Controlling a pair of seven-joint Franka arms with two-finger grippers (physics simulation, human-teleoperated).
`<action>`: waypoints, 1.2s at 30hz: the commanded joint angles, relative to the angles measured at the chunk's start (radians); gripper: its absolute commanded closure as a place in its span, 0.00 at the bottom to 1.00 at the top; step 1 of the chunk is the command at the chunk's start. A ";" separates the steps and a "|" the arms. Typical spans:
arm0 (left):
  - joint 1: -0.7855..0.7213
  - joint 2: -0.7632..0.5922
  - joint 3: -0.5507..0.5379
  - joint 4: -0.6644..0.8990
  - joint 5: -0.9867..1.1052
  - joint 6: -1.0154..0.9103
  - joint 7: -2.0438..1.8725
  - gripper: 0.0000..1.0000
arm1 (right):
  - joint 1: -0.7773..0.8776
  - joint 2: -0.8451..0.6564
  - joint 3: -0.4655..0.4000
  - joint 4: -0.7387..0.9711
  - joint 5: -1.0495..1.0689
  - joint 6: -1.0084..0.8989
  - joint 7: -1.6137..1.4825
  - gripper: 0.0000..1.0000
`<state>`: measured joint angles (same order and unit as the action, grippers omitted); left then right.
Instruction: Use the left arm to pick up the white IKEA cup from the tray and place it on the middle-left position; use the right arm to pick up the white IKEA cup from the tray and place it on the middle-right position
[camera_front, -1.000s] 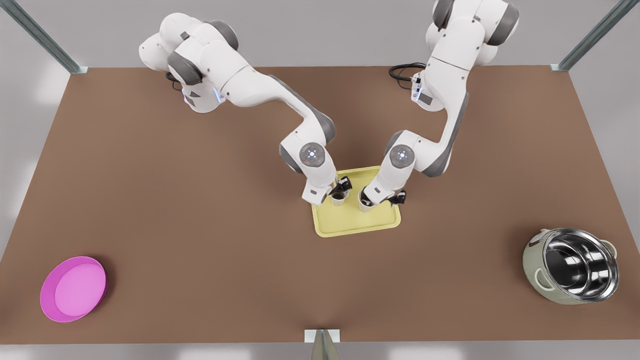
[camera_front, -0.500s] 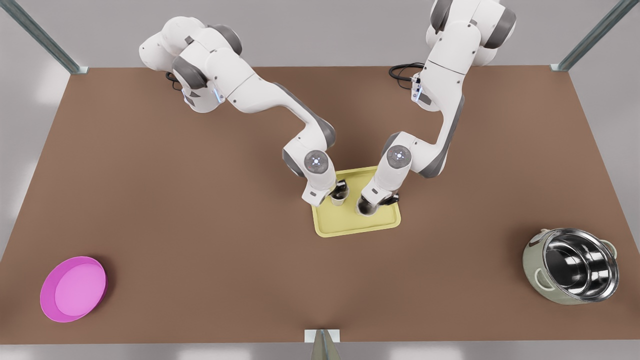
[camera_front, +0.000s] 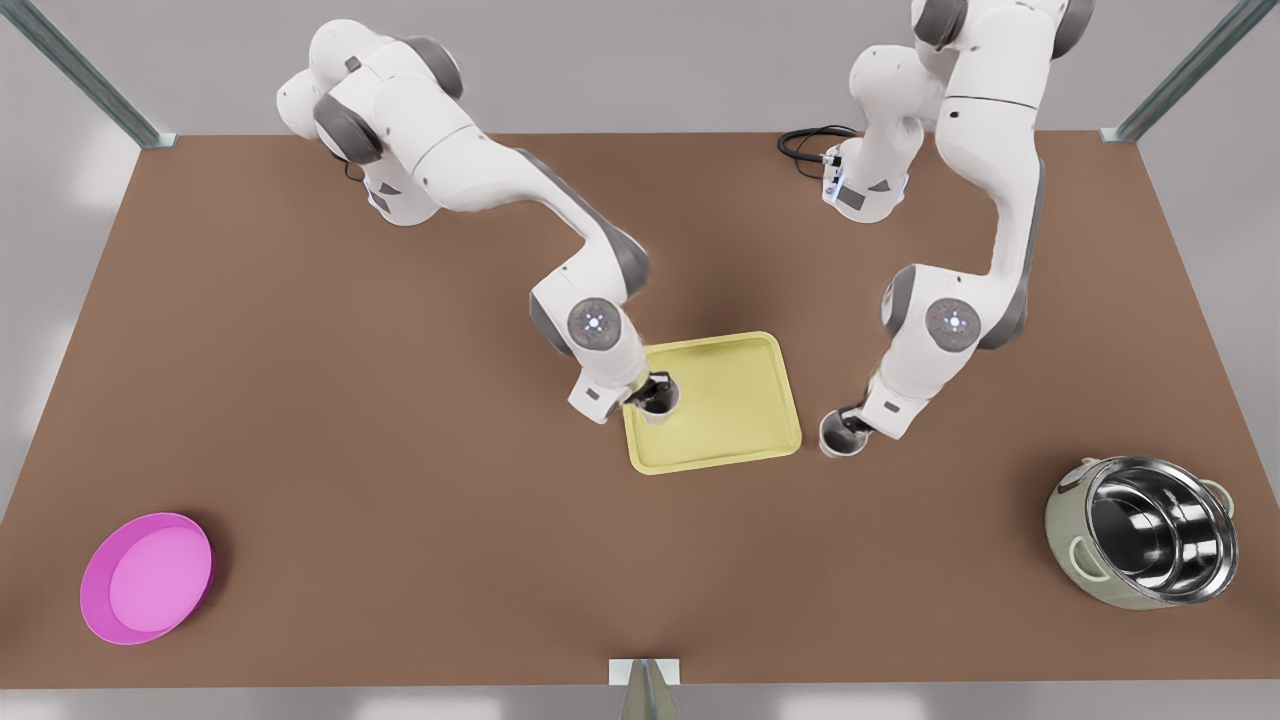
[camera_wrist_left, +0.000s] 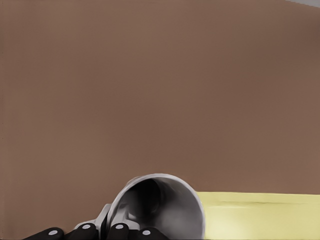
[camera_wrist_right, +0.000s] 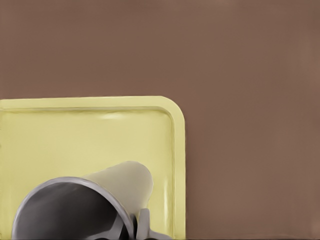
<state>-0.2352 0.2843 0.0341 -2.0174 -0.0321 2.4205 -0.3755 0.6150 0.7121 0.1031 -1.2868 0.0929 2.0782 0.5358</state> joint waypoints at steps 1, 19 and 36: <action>0.034 0.012 0.000 0.000 -0.029 0.008 0.467 0.82 | -0.055 -0.029 0.004 0.007 -0.021 -0.182 -0.105 0.99; 0.155 0.131 -0.010 -0.004 -0.104 0.193 0.612 0.66 | -0.432 0.093 -0.108 0.133 -0.062 -0.035 -0.887 0.98; 0.140 -0.155 -0.025 0.401 -0.028 -0.594 0.342 0.00 | -0.440 0.173 -0.106 0.124 -0.055 -0.033 -0.878 0.75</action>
<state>-0.0997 0.1300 0.0098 -1.6169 -0.0819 1.9468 0.0619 0.1749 0.8868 -0.0031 -1.1627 0.0514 2.0405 -0.2050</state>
